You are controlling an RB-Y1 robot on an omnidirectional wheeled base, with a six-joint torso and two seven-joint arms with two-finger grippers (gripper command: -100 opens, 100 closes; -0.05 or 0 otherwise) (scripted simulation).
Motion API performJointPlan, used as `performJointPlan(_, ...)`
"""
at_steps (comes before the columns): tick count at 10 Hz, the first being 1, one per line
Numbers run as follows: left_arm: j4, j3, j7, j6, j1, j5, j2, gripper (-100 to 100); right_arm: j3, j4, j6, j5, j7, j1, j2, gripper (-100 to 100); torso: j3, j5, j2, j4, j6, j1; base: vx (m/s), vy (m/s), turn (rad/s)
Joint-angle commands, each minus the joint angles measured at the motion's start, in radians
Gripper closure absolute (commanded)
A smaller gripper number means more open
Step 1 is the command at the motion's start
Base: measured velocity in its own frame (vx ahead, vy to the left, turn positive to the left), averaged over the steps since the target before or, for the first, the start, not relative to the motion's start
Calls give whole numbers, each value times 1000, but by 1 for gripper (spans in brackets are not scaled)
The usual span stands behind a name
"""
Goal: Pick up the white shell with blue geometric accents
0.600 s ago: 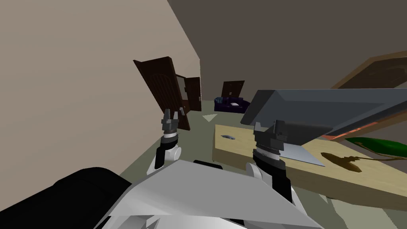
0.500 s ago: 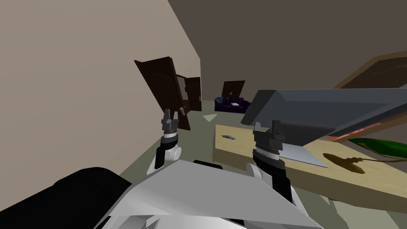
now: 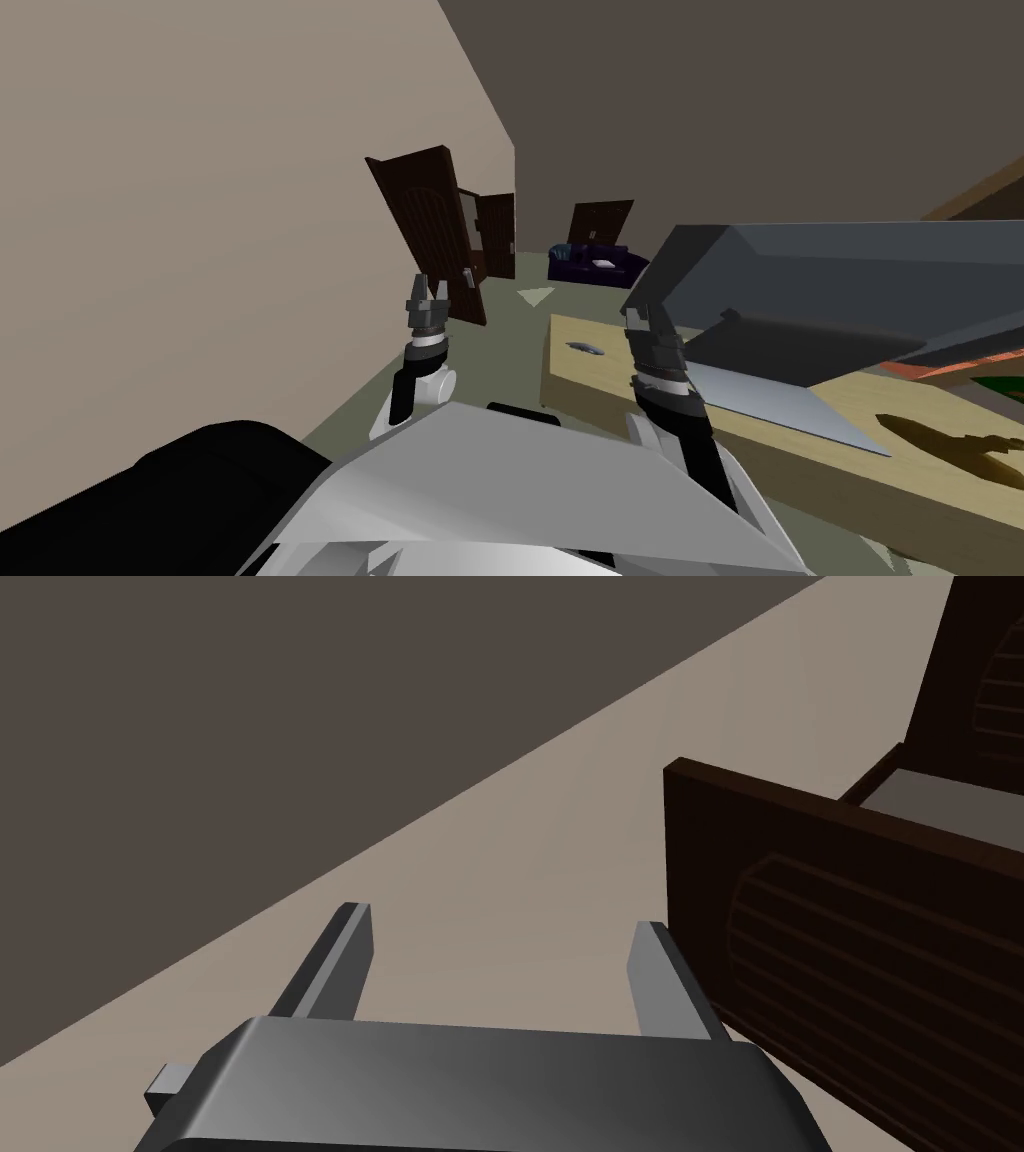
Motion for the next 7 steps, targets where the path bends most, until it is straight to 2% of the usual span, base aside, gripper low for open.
performJointPlan(1, 0, 0, 0, 0, 0, 0, 0, 0, 5, 20, 3, 42, 15, -4, -45, -100, 0, 0, 0, 0, 0, 0, -13, 70, 201)
performJointPlan(5, 0, 0, 0, 0, 0, 0, 0, 0, 25, 115, 10, 161, 67, -31, -149, -100, 1, 0, 1, 0, 0, 1, -30, 79, 234)
performJointPlan(6, 0, 0, 0, 0, 0, 0, 0, 0, 25, 115, 10, 174, 67, -31, -149, -100, 0, 0, 0, 0, 0, 1, -3, 45, 71)
performJointPlan(7, 0, 0, 0, 0, 0, 0, 0, 0, 33, 144, 15, 212, 82, -39, -176, -100, 0, 0, 0, 0, 1, -1, -7, 46, 159)
